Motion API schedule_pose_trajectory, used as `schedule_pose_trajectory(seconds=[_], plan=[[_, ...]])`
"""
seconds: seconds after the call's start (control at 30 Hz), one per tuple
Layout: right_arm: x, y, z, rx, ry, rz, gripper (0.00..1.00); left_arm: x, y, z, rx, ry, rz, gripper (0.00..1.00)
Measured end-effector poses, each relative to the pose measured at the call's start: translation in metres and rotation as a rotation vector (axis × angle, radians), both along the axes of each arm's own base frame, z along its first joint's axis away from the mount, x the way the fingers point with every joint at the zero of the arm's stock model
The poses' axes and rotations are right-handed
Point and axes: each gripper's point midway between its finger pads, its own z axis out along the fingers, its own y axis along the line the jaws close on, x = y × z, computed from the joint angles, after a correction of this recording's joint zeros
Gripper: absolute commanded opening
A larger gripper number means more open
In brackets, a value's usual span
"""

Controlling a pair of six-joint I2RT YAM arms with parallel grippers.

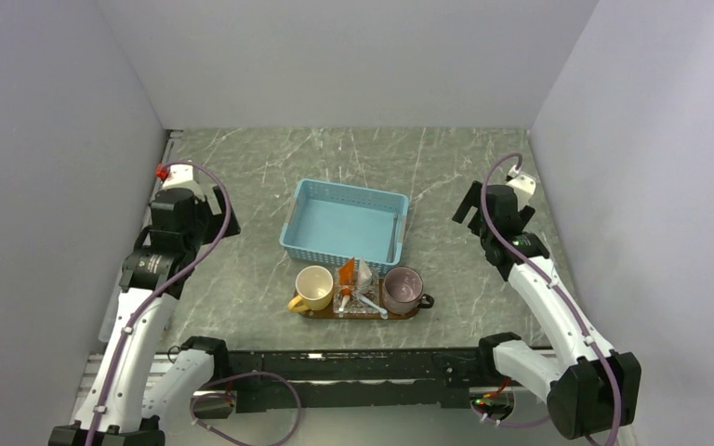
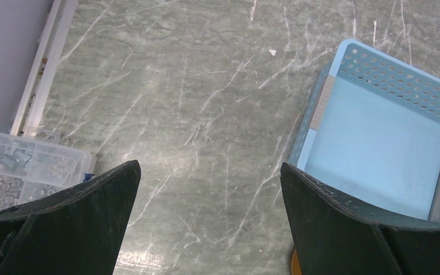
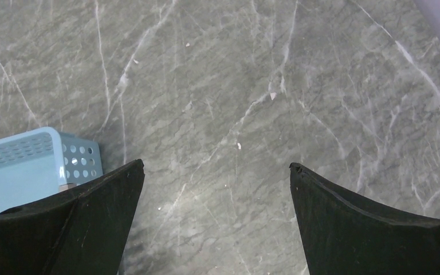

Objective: Prepare toiletry sets of a toothbrush and toothpaste on the tray

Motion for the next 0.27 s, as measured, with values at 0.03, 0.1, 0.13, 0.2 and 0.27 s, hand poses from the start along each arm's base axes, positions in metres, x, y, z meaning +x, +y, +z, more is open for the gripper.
schedule_pose_trajectory(seconds=[0.03,0.1,0.13,0.2,0.27], plan=[[0.0000,0.0001,0.0001,0.002,-0.001,-0.001,1.00,-0.0002,-0.0007,-0.0011,-0.002,0.003,-0.004,0.99],[0.0000,0.0001,0.0019,0.005,-0.008,-0.003,1.00,-0.0003,-0.0018,-0.0018,-0.005,0.005,-0.009,0.99],[-0.0002,0.0001,0.0029,0.006,-0.012,-0.003,1.00,-0.0003,-0.0024,-0.0020,-0.006,0.005,-0.012,0.99],[-0.0007,-0.0003,0.0052,0.007,-0.020,-0.004,1.00,-0.0003,-0.0027,-0.0021,-0.007,0.006,-0.014,0.99],[-0.0013,-0.0010,0.0078,0.007,-0.029,-0.007,1.00,-0.0003,-0.0033,-0.0021,-0.009,0.006,-0.016,0.99]])
